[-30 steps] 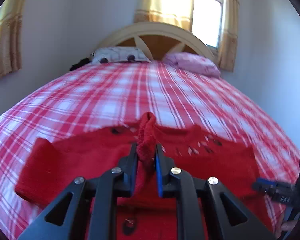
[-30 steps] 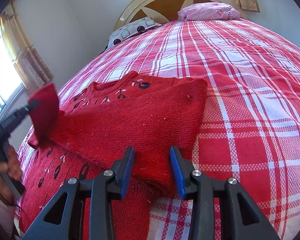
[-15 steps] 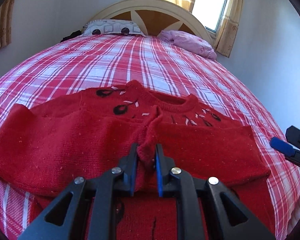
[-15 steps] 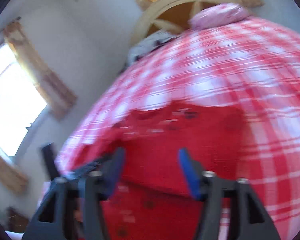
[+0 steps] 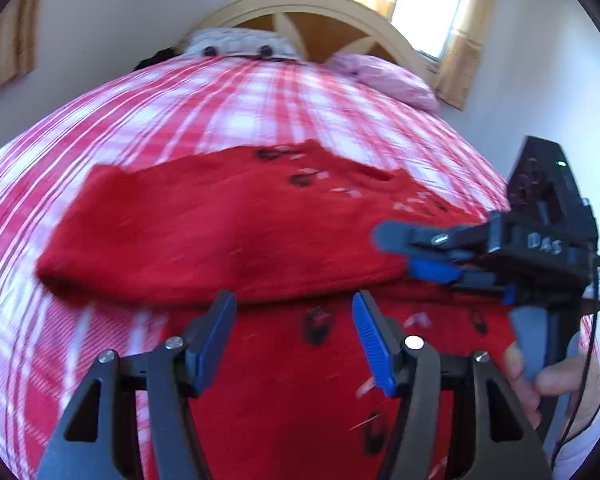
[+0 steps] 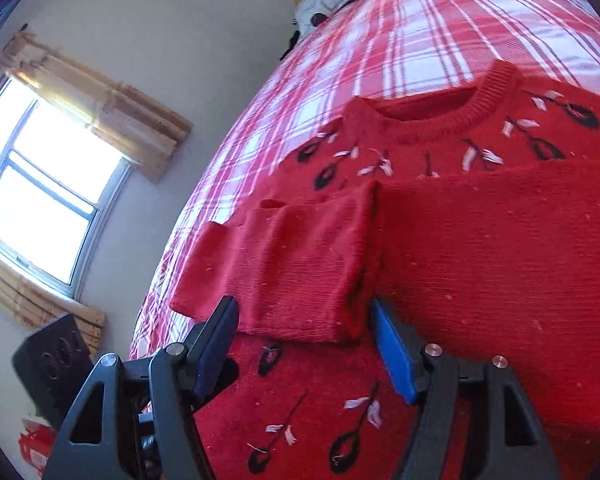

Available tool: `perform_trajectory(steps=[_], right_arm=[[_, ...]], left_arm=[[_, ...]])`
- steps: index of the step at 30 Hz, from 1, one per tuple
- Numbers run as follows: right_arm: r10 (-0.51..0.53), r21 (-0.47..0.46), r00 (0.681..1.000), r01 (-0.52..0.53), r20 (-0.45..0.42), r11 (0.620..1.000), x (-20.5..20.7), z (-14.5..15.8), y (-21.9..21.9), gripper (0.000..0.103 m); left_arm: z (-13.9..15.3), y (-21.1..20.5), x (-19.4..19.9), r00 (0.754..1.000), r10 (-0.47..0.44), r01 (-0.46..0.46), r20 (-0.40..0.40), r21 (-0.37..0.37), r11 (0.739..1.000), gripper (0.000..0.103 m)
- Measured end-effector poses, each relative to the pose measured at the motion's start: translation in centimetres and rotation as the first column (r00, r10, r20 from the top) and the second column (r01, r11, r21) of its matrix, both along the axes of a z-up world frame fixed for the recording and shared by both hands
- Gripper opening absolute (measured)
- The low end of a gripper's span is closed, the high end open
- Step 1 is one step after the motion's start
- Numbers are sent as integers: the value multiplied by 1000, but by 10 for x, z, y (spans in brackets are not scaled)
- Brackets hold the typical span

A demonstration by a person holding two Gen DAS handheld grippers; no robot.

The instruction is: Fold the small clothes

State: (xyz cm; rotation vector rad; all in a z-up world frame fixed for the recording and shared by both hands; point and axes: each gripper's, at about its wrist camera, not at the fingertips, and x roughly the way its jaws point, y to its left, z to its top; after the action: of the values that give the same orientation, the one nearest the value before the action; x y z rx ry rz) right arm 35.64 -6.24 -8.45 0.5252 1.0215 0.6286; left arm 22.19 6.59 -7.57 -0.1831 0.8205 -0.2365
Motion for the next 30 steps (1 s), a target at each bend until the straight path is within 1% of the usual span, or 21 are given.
perform_trajectory(steps=[2, 3, 5, 6, 7, 8, 9, 11, 13, 15, 16, 19, 21, 22, 24, 26, 27, 29, 30], right_arm=[[11, -55, 1000, -11, 11, 998, 1, 1, 10, 68], [18, -96, 1000, -16, 21, 995, 2, 0, 19, 65], [22, -128, 999, -16, 45, 992, 3, 2, 23, 63], [27, -141, 998, -19, 54, 990, 5, 2, 27, 55], [34, -159, 998, -25, 57, 987, 6, 2, 31, 36], [43, -172, 998, -34, 49, 985, 8, 1, 34, 24], [46, -173, 998, -40, 32, 984, 8, 0, 36, 20], [39, -150, 999, -34, 30, 988, 7, 4, 34, 19], [39, -94, 997, -32, 73, 995, 1, 17, 25, 18], [33, -42, 992, -28, 124, 999, -2, 40, 20, 18], [30, -16, 987, -28, 155, 999, -3, 55, 19, 18], [31, 37, 975, -40, 222, 998, -4, 93, 18, 18], [26, 69, 968, -44, 252, 997, -6, 115, 19, 18], [19, 77, 963, -41, 269, 996, -6, 125, 17, 18], [3, 96, 954, -33, 301, 995, -10, 140, 7, 18], [-10, 119, 949, -30, 317, 992, -13, 150, -1, 18], [-18, 132, 946, -26, 325, 991, -15, 155, -7, 18], [-39, 140, 938, -11, 345, 990, -22, 160, -19, 18], [-52, 136, 932, 3, 358, 991, -25, 165, -26, 18]], left_arm=[[-7, 18, -2, 998, 48, -49, -34, -32, 998, 63], [-11, 23, -1, 997, 60, -62, -49, -38, 997, 63], [-15, 29, 1, 995, 71, -74, -70, -40, 996, 63], [-15, 30, 1, 996, 64, -68, -69, -49, 996, 63], [-14, 29, 1, 996, 61, -65, -67, -48, 997, 63], [-13, 28, 2, 996, 63, -66, -65, -39, 997, 63], [-12, 27, 2, 995, 70, -72, -64, -21, 997, 65], [-12, 27, 2, 995, 81, -82, -62, -8, 997, 68], [-10, 37, -1, 991, 126, -126, -40, 8, 992, 69], [-9, 48, -1, 983, 180, -179, -29, 21, 984, 69], [-8, 54, 0, 978, 206, -206, -31, 16, 978, 69], [-10, 68, 3, 968, 248, -249, -44, 1, 969, 70], [-11, 70, 6, 959, 279, -278, -48, 31, 960, 76], [-12, 70, 7, 956, 289, -287, -49, 37, 957, 78], [-15, 68, 15, 954, 294, -291, -60, 42, 956, 79], [-17, 64, 26, 952, 298, -293, -69, 74, 953, 79], [-18, 62, 33, 946, 316, -308, -68, 107, 945, 79], [-18, 62, 41, 938, 340, -330, -65, 131, 935, 79], [-19, 65, 45, 930, 362, -351, -64, 135, 927, 79]])
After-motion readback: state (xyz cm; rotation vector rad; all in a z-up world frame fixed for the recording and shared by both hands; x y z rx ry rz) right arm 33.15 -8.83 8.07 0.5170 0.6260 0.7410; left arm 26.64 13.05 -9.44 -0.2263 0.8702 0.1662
